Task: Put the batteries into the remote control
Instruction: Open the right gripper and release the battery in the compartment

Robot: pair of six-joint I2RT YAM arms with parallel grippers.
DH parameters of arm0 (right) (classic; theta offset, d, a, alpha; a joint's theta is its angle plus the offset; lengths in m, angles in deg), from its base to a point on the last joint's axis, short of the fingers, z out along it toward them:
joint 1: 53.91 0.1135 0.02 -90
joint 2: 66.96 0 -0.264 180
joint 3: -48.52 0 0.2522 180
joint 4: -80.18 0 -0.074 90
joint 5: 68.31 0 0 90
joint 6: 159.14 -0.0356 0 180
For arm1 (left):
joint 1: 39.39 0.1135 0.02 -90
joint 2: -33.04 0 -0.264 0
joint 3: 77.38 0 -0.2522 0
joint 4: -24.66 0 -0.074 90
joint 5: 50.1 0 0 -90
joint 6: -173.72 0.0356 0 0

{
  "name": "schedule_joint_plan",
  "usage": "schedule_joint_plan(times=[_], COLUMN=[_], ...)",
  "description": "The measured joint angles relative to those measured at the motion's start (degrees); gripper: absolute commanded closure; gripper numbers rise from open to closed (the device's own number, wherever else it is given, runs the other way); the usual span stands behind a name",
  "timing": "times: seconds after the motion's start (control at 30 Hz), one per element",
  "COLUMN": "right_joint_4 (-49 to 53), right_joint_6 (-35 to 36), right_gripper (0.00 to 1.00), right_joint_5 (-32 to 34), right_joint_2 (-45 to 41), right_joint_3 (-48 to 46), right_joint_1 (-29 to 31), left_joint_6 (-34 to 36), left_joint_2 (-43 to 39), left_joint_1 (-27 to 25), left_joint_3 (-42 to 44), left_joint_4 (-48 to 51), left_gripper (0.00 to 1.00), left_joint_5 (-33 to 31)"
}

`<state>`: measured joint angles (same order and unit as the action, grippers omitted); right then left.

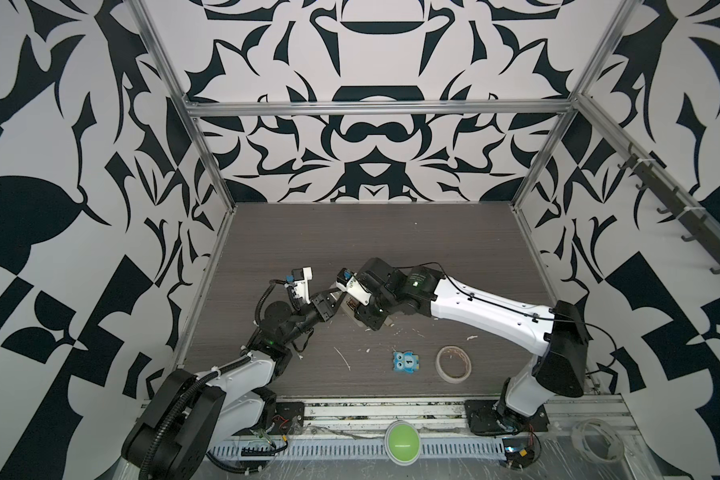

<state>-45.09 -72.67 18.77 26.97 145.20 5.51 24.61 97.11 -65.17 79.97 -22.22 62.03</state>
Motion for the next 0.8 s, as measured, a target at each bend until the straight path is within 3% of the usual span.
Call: schedule_joint_plan(times=[0.33,0.8], right_joint_4=[-0.2,0.3], right_joint_6=[3.1,21.2], right_gripper=[0.57,0.55], right_joint_5=[-0.6,-7.6], right_joint_2=[-7.4,-14.3], right_joint_3=[-0.9,-7.6], right_joint_1=[0.0,5.1], left_joint_6=[-0.2,-1.4], left_joint_2=[0.0,-5.3], left_joint_1=[0.0,0.0], left_joint_3=[0.0,-1.4], left_joint_4=[0.7,9.4], left_gripper=[1.00,1.00], left_joint_5=[2.4,15.1])
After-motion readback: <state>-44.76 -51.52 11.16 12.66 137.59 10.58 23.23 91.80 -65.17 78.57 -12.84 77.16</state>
